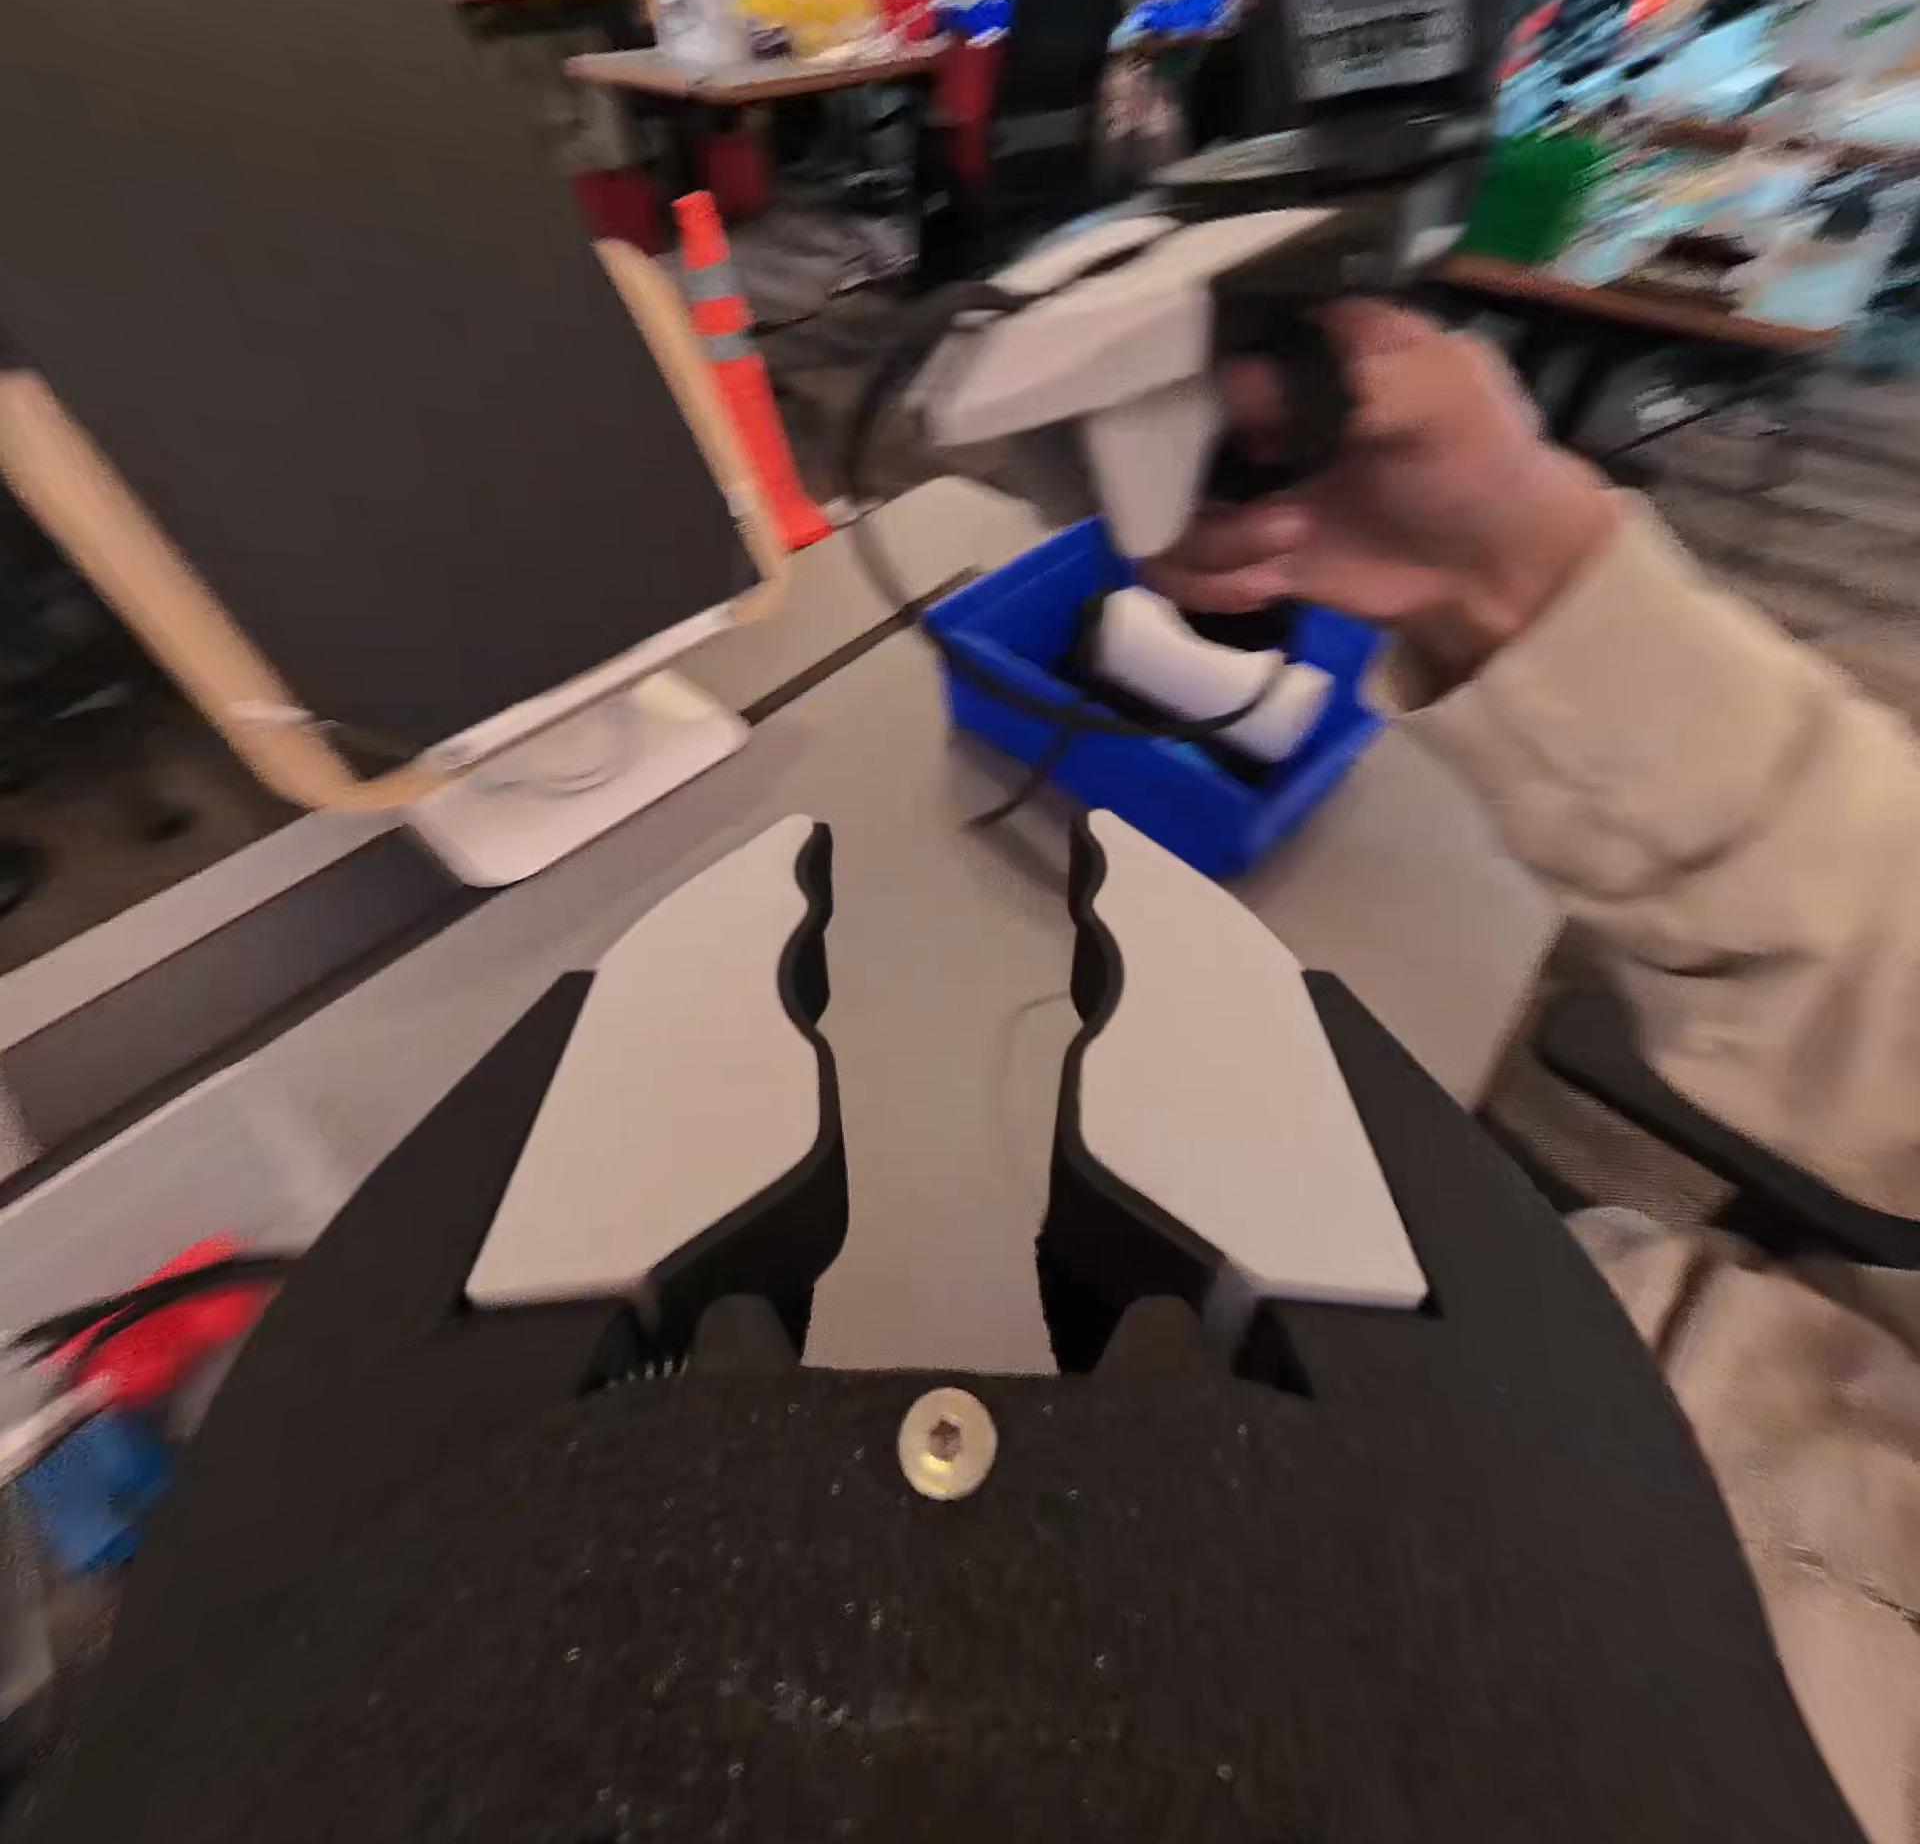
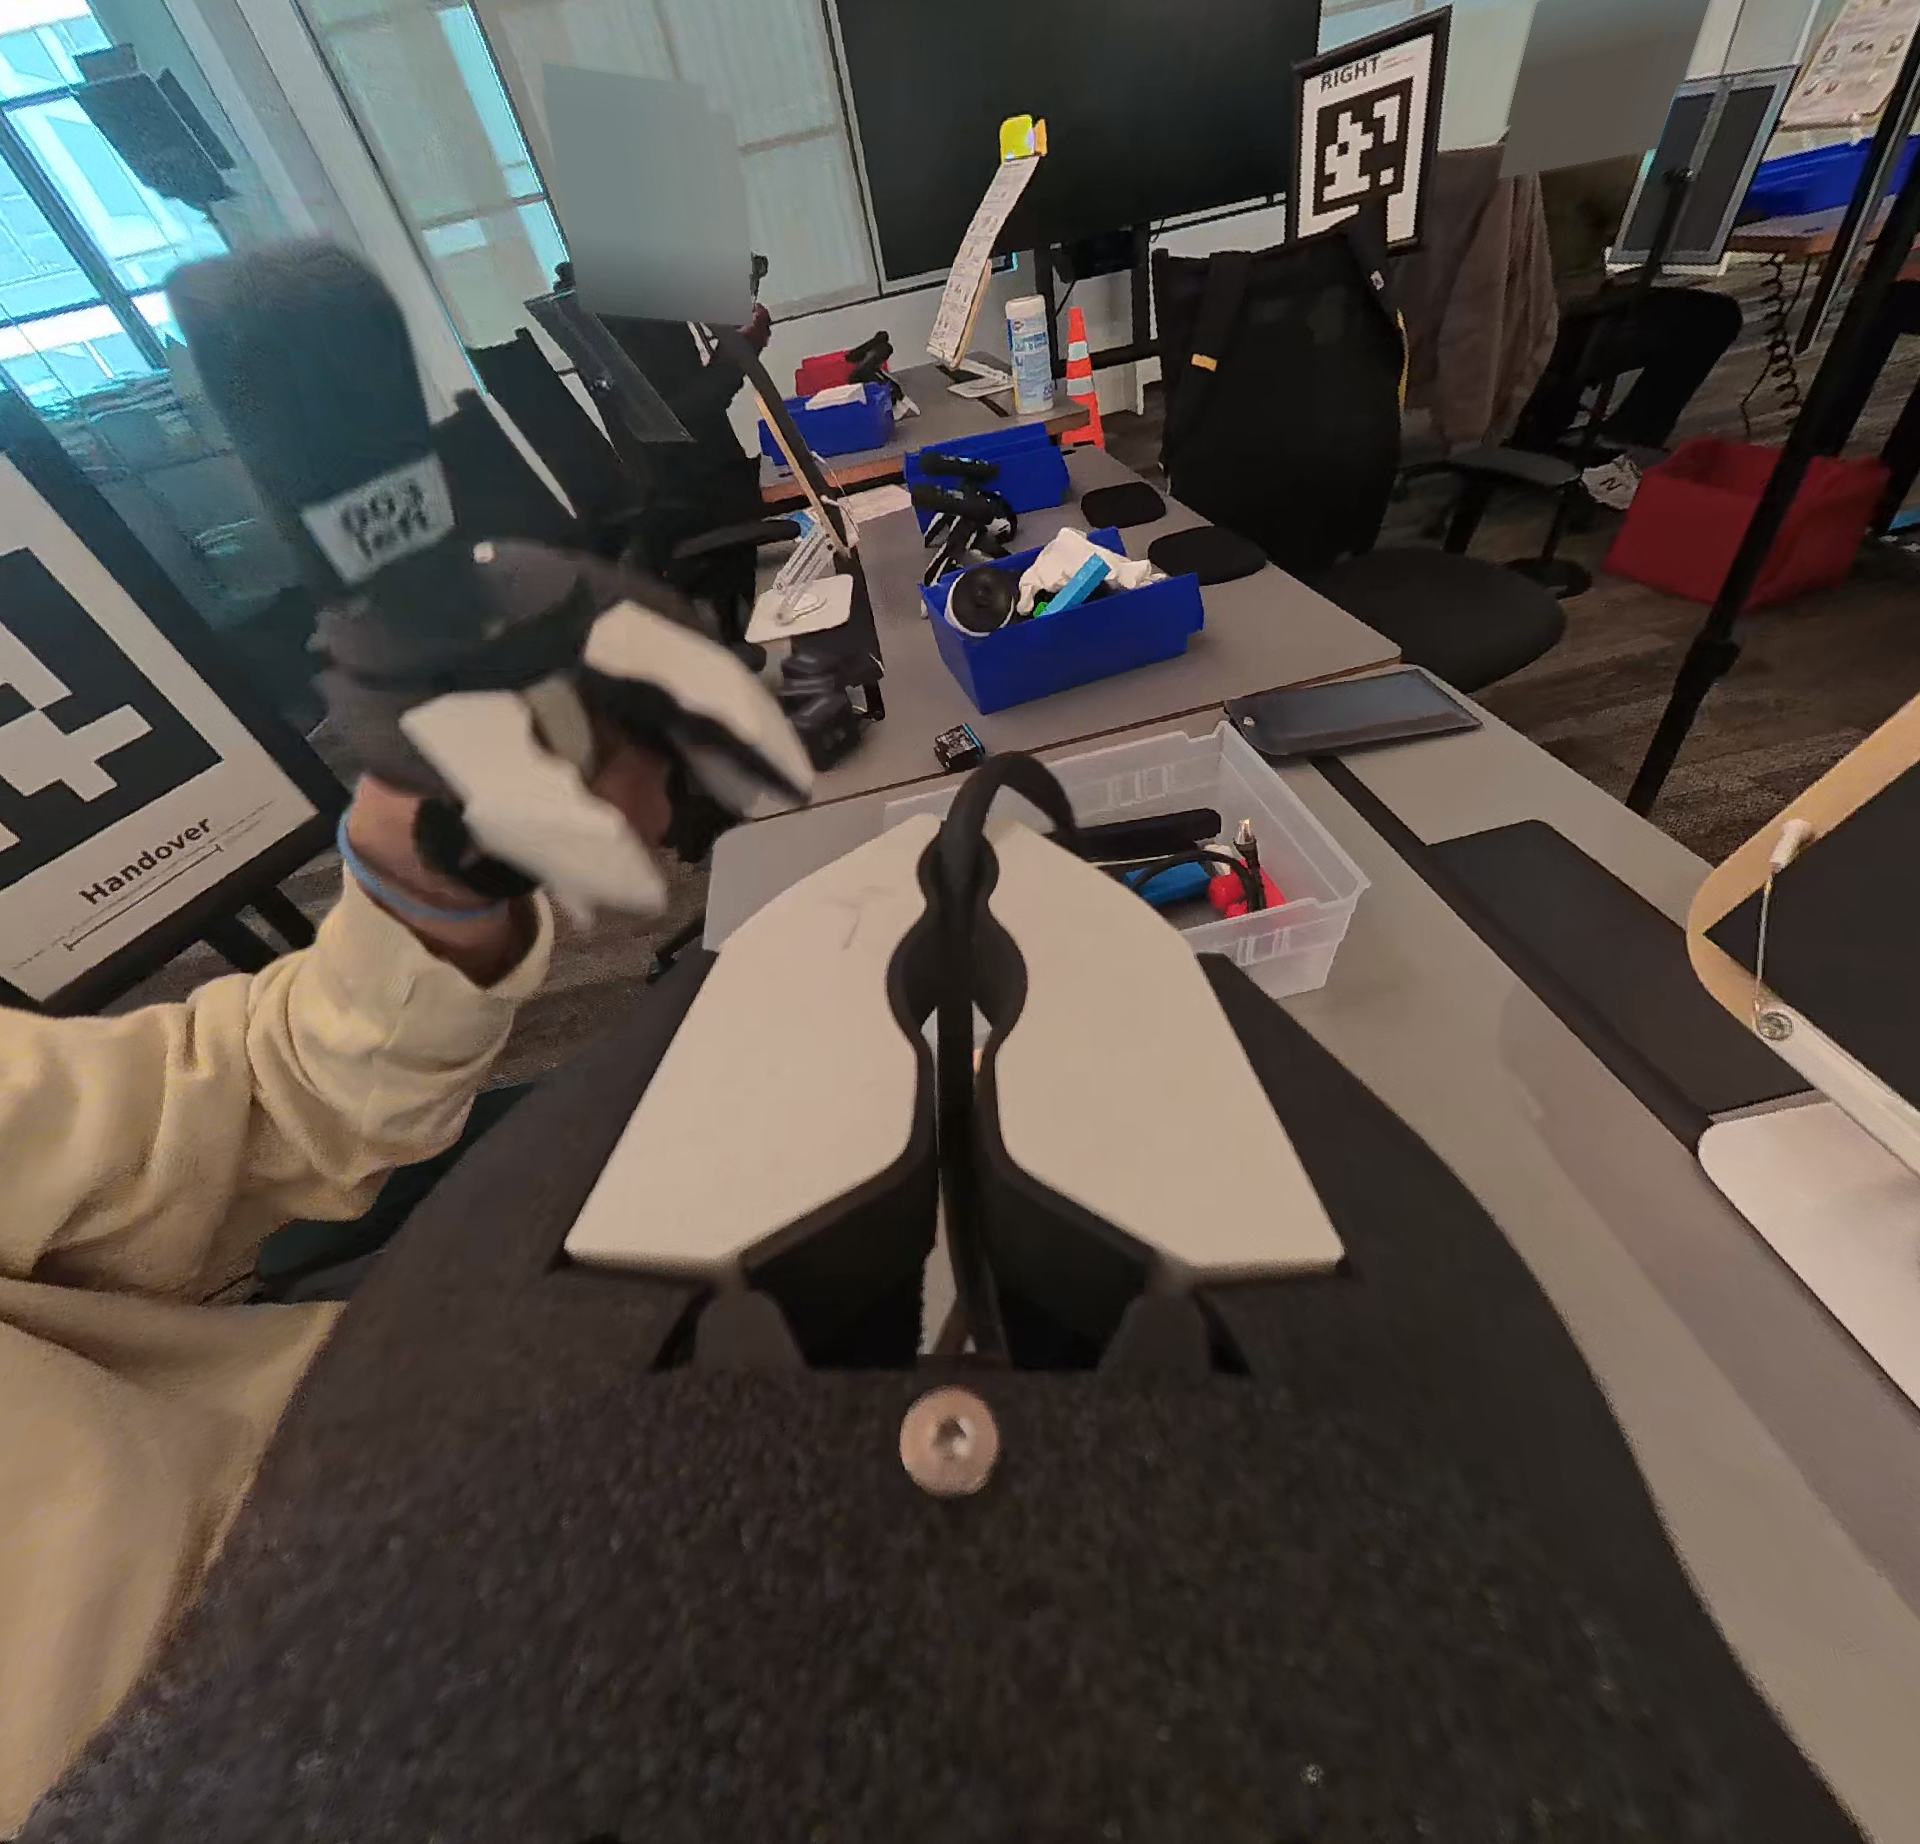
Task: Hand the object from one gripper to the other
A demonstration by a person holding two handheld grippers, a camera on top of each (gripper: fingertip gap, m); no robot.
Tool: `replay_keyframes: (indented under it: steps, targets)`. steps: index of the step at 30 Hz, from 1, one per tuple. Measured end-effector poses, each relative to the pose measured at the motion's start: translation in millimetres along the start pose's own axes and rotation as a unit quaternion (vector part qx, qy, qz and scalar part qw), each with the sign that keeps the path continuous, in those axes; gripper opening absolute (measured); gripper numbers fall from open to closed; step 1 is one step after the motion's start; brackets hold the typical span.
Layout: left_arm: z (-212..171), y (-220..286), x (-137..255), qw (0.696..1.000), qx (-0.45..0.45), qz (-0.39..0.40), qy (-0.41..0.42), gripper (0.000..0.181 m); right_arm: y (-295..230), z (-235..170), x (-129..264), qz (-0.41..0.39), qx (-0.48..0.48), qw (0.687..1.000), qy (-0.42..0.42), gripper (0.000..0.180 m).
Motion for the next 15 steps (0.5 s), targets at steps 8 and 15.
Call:
replay_keyframes:
  steps: [8, 15]
  targets:
    - [-16, 32, -53, 0.993, 0.026, -0.079, 0.086, 0.042, -2, -2, -20, -0.003, -0.011, 1.0, -0.006, 0.0]
    - [-29, 14, -98, 0.997, 0.011, -0.056, 0.057, 0.043, -8, -1, -39, -0.01, -0.025, 1.0, -0.005, 0.0]
Point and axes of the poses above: each gripper's, where its closed fingertips meet, x back along the fingers, z out of its top, y = z × x across the jaws, the point moved 3 cm from there along x, back along the fingers, and after that the axes turned 3 degrees about -y, right-handed, at the moved point
